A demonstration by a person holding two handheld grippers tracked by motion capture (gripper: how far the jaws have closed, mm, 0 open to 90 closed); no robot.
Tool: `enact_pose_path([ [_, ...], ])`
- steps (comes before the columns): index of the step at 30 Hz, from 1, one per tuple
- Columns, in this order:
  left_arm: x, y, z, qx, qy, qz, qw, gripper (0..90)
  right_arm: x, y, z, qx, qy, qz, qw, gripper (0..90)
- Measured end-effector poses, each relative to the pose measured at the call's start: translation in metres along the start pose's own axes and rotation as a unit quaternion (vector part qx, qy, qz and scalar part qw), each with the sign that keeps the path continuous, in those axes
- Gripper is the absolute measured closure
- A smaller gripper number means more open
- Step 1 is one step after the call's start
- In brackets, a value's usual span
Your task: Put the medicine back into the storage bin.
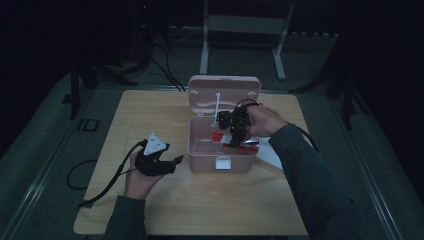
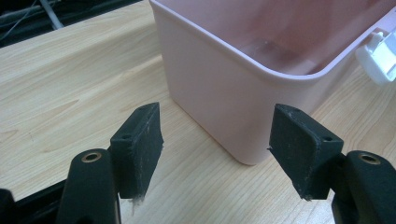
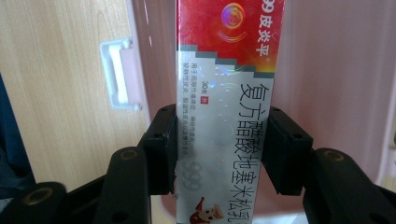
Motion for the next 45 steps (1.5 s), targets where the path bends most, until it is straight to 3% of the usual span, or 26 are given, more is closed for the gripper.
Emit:
enact_pose_path([
  [6,0.0,0.0,0.0,-0.001,0.002,0.003,1.0,34.0,-0.01,0.002,0.014,-0.019,0.01,-0.017,0.9996,50.9],
  [12,0.0,0.0,-0.001,-0.001,0.001,0.002,1.0,34.1,-0.012,0.005,0.018,-0.035,0.021,-0.017,0.999,50.7],
  [28,0.0,0.0,0.0,-0.001,0.001,0.002,1.0,34.1,-0.014,0.006,0.021,-0.053,0.019,-0.015,0.9983,49.7],
  [33,0.0,0.001,0.0,-0.002,0.001,0.003,1.0,34.1,-0.016,0.005,0.019,-0.062,0.004,-0.012,0.998,43.8],
  [38,0.0,0.001,0.0,-0.003,0.0,0.003,1.0,34.0,-0.014,0.007,0.016,-0.063,-0.003,-0.018,0.9978,44.2],
  [45,0.0,0.001,-0.001,-0.004,0.0,0.002,1.0,34.0,-0.002,0.011,0.006,-0.043,-0.006,-0.013,0.999,46.3],
])
Point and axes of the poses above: each handheld gripper's, and its own axes: z roughly forward along the jaws, x roughly out of its underside, y roughly to its left, the point moved 4 cm from there along z, roughly forward along the jaws, and after that the axes turned 6 degrees about -z, right-handed, at the moved point
